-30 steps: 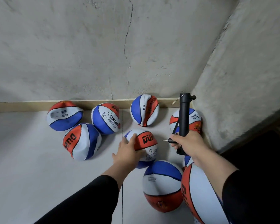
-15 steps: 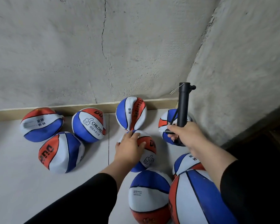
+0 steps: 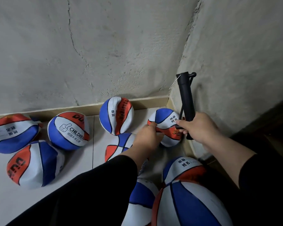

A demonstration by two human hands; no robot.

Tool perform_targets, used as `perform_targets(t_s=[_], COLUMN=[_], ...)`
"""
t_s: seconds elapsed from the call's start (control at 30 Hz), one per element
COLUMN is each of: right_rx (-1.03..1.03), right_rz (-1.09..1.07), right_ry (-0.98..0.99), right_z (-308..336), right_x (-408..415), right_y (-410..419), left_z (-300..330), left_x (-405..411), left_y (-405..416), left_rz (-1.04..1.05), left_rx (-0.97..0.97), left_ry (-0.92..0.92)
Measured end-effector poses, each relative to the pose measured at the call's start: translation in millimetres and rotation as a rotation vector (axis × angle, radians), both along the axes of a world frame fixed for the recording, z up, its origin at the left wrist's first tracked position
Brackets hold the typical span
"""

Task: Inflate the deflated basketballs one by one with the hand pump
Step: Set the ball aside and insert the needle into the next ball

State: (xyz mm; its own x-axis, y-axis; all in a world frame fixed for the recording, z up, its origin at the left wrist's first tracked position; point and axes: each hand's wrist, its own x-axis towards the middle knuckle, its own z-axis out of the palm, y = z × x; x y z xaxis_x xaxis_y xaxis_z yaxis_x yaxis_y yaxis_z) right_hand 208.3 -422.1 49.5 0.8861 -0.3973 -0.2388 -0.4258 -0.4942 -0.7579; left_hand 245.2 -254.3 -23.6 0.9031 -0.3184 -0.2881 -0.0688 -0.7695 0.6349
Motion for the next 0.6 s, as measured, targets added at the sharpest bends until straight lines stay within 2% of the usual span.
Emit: perform_targets(t_s=[0.07,0.17,0.27,0.4,0.47,0.6], right_rx=[-0.016,-0.009,0.02,0.062,0.044,0.048], right_rz=[-0.015,-0.024,-0.065,-0.099,-0.086,-0.074], right_ry=[-0.017,-0.038,-0.052,-0.063,-0.073,-0.103], right_z=[-1.9,0.0,0.1,1.0,1.7,9.2], right_x=[1.2,2.7,4.3,-1.0,-3.9,-3.8], right_y=[-5.6,-11.8,-16.4,-22.1,-24.8,-26.4], left_z=[-6.4,-17.9,-29.2,-44.5,-49.2,-38.1], left_x=[1.7,-0.4,-4.3,-4.6,-0.3,11.6], left_y=[-13.6,-27.5,-39.0,-50.8,-54.7,-56.8], left_rz=[-0.077,-0.144,-0.18,-0.134,-0.064,-0.039], left_rx=[0.102,0.346,0.468,0.477,0.416,0.32], left_ry=[0.031,-0.046,-0.047,-0.089,-0.128,-0.081])
